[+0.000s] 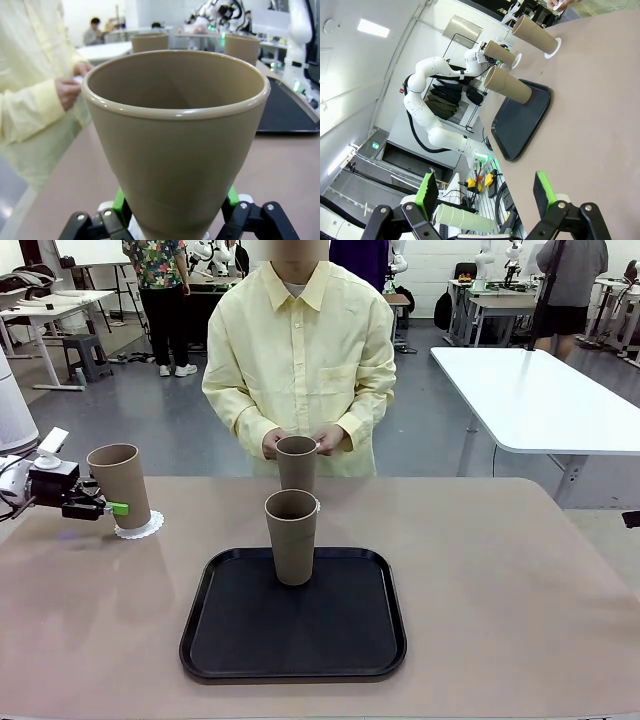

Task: Place coasters on the table and set cups on them.
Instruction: Take one Reusable plastic cup from the Flat Tray and place it on a coaster set by the human.

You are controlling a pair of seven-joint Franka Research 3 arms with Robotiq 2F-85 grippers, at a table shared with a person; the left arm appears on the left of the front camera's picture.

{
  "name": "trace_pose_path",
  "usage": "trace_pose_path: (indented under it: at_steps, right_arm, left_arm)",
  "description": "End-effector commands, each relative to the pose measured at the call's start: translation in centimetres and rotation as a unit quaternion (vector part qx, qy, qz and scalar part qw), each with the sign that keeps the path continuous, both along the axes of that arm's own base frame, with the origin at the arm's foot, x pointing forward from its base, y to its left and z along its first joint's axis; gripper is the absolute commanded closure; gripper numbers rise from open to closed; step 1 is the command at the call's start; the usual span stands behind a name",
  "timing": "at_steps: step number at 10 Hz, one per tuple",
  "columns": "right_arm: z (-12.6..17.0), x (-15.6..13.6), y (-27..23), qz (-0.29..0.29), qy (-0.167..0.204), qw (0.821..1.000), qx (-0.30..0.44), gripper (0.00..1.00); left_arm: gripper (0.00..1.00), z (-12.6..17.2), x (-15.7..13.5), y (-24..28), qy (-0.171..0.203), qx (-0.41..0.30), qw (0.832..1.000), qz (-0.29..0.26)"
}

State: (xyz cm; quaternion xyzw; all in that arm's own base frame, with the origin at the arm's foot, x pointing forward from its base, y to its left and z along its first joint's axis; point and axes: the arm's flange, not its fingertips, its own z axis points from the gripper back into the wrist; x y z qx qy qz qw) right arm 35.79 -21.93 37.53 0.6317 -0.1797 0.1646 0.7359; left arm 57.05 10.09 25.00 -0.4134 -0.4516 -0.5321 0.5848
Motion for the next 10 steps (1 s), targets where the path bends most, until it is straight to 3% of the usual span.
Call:
trace_pose_path:
  at_steps: [1, 10]
  right_arm:
    - [-0.04, 0.03, 0.02, 0.0, 0.0, 1.0, 0.001, 0.0]
    - [-0.04, 0.03, 0.02, 0.0, 0.0, 1.0, 0.001, 0.0]
  left_arm:
    - [0.17, -0.36, 0.3, 0.1, -0.014, 0.002, 1.0, -0.016]
    - [0.17, -1.05, 0.52, 0.18, -0.009, -0.006, 1.0, -0.024]
